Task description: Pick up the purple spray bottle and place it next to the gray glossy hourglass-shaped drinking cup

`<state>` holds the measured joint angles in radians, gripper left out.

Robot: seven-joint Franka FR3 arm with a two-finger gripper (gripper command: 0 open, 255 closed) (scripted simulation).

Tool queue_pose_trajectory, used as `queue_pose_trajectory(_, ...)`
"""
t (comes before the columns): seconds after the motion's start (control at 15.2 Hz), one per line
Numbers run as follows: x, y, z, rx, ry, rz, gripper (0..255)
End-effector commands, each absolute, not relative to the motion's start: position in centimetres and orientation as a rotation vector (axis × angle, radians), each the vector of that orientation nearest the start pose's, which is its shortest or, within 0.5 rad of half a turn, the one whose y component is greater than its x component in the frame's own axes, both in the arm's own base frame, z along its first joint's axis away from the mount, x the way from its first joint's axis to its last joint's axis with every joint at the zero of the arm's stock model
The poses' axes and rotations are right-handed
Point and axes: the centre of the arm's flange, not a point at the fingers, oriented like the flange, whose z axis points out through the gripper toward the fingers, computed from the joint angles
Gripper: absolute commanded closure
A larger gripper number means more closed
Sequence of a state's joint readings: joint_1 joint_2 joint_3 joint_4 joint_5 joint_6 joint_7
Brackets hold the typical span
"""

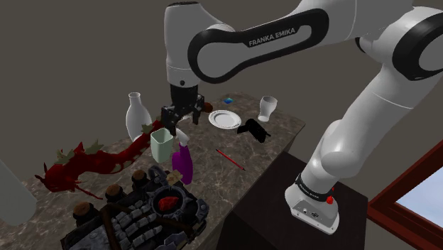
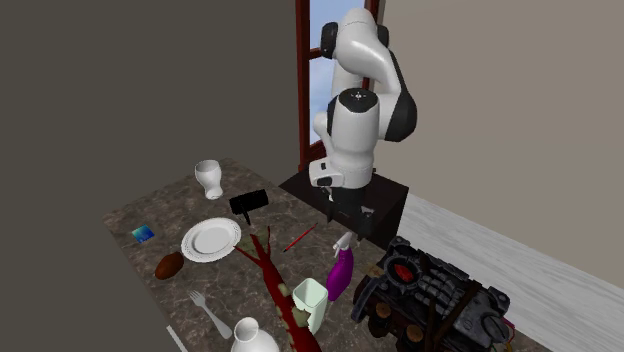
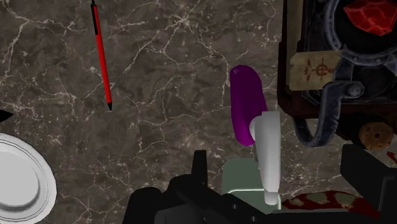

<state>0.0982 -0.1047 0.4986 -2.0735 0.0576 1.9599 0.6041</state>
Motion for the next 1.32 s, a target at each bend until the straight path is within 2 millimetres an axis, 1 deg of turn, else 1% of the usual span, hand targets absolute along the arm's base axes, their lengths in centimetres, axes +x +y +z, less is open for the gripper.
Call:
queue_pose_trajectory(0.0,42.7,30.7,45.8,-3.148,0.053,0.031,0)
queue_pose_trajectory(0.4,42.7,30.7,42.8,-3.148,0.053,0.031,0)
queue_pose_trajectory(0.86,42.7,30.7,42.8,-3.148,0.053,0.031,0)
queue_pose_trajectory(0.92,42.7,30.7,42.8,-3.148,0.053,0.031,255)
queue_pose_trajectory(1.25,42.7,30.7,42.8,-3.148,0.053,0.031,255)
